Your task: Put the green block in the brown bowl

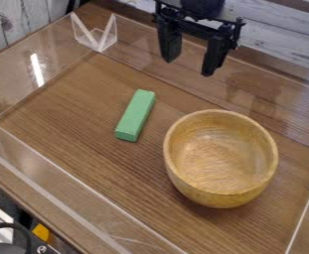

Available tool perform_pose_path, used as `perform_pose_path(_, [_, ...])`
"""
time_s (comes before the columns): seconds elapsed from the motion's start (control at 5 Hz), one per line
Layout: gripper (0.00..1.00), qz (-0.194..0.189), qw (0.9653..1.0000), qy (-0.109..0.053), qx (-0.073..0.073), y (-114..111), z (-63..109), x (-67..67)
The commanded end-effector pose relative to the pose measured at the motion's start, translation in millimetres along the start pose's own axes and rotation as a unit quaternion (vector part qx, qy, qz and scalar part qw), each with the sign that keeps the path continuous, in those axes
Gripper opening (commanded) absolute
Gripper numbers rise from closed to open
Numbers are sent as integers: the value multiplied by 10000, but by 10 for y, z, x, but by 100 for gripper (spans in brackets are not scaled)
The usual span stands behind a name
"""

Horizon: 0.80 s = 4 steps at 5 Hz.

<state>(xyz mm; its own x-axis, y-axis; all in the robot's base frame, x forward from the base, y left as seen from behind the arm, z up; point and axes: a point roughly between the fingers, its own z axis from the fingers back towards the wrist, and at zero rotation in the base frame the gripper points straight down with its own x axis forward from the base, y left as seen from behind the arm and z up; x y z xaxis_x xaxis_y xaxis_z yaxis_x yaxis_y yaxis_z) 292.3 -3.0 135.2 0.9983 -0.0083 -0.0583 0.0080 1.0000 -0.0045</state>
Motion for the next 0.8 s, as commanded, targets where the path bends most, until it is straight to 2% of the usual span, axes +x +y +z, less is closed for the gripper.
perform_pose_path(0.0, [100,7,10000,53,-8,-28,-66,-58])
perform_pose_path(0.2, [100,270,9996,41,-47,93,-131,-163])
perform_pose_path(0.4, [100,409,9991,-63,-51,180,-243,-130])
perform_pose_path(0.6, [100,545,9985,-88,-40,188,-350,-88])
